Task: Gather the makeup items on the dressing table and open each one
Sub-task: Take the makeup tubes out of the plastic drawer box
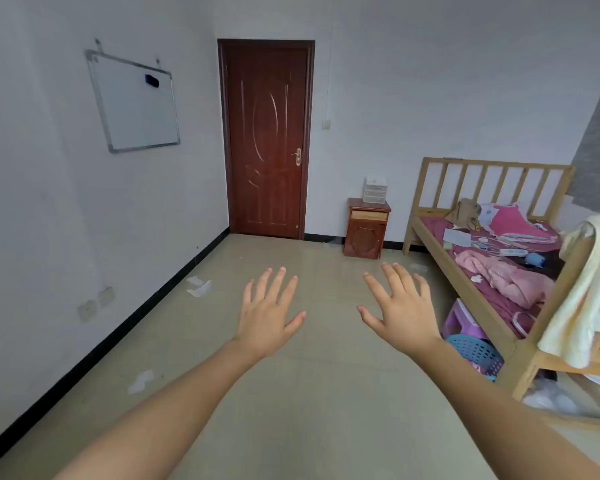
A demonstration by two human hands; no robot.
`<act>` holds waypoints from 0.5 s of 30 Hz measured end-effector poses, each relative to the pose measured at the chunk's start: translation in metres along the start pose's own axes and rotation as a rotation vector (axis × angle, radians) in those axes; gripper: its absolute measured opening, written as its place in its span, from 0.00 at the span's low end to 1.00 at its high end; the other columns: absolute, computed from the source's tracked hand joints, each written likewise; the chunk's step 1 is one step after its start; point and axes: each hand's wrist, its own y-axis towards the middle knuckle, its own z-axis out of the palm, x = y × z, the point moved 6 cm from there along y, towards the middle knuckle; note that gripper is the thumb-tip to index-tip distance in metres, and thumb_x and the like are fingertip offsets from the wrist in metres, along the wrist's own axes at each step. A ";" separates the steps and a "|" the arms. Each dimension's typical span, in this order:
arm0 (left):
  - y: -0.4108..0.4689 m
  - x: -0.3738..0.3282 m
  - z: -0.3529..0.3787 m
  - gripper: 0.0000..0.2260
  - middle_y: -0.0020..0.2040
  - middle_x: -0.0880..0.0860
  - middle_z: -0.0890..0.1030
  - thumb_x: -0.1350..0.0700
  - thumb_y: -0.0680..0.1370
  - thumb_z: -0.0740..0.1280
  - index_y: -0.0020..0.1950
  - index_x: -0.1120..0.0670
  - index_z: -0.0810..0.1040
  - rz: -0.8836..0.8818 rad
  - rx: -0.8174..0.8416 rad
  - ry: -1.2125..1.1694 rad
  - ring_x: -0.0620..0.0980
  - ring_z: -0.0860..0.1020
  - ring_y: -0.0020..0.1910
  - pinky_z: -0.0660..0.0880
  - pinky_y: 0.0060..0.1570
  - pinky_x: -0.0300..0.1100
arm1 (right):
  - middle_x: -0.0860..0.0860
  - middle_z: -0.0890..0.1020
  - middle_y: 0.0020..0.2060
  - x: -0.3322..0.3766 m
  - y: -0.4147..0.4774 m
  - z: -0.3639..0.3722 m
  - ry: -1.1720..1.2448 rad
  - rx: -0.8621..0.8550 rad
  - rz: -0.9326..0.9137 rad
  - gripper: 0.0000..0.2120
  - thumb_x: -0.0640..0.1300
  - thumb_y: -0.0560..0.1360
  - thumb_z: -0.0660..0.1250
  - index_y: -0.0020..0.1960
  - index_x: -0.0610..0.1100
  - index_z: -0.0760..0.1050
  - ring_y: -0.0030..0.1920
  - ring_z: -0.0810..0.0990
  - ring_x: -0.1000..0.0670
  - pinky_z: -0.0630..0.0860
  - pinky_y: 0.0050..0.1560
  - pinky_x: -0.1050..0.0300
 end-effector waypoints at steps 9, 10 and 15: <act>0.037 0.068 0.045 0.25 0.58 0.55 0.81 0.42 0.71 0.54 0.58 0.55 0.78 0.015 -0.039 -0.066 0.58 0.79 0.56 0.77 0.49 0.54 | 0.42 0.82 0.53 0.042 0.049 0.044 -0.082 0.000 0.079 0.26 0.60 0.69 0.52 0.55 0.47 0.79 0.55 0.81 0.41 0.75 0.54 0.38; 0.040 0.071 0.053 0.25 0.58 0.55 0.81 0.42 0.71 0.54 0.58 0.55 0.78 0.017 -0.007 -0.066 0.58 0.79 0.56 0.77 0.49 0.54 | 0.42 0.82 0.53 0.044 0.052 0.050 -0.096 0.019 0.072 0.26 0.60 0.69 0.52 0.55 0.47 0.79 0.55 0.81 0.41 0.75 0.54 0.37; 0.073 0.080 0.091 0.26 0.58 0.56 0.81 0.41 0.71 0.53 0.58 0.55 0.78 0.007 0.094 -0.116 0.58 0.79 0.56 0.77 0.49 0.54 | 0.41 0.82 0.52 0.038 0.080 0.079 -0.094 0.041 0.066 0.26 0.59 0.69 0.53 0.54 0.46 0.79 0.54 0.81 0.41 0.76 0.53 0.39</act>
